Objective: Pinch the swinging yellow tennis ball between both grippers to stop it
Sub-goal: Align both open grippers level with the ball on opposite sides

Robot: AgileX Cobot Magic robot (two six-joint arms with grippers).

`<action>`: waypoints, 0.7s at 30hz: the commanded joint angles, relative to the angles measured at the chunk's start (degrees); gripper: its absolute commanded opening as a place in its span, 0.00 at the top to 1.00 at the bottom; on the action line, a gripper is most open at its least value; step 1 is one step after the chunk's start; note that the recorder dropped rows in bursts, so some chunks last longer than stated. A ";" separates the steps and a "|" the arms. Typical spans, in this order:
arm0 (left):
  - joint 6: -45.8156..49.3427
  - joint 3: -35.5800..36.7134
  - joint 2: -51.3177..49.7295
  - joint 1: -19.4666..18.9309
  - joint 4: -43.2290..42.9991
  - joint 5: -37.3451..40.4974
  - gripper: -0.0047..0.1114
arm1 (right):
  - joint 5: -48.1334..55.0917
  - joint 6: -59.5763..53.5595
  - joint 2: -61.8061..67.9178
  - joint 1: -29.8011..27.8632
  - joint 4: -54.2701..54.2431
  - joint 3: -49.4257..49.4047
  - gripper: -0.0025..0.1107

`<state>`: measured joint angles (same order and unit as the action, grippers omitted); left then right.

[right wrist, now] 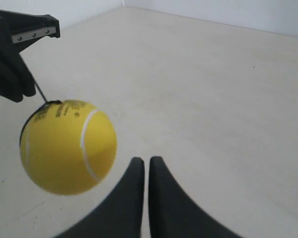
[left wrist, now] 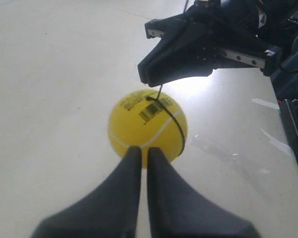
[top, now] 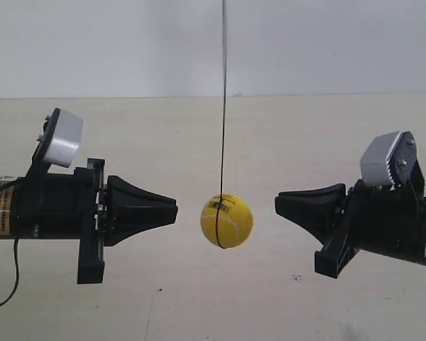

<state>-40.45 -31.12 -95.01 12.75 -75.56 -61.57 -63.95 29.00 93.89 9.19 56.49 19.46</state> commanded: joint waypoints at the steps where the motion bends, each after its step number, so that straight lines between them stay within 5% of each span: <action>1: 1.06 -0.26 -0.30 0.47 1.65 -0.51 0.92 | -1.20 0.06 -0.04 0.10 0.47 0.14 0.98; 12: 1.06 -0.26 -0.30 5.59 1.25 -1.64 0.92 | -1.00 0.42 -0.04 0.10 2.14 0.14 0.98; 21: 1.50 -0.26 -0.30 5.93 2.47 -1.19 0.92 | -1.26 0.71 -0.04 0.10 2.91 0.14 0.98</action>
<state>-39.41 -31.12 -95.01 18.30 -74.04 -62.71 -64.82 29.54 93.89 9.19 58.80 19.46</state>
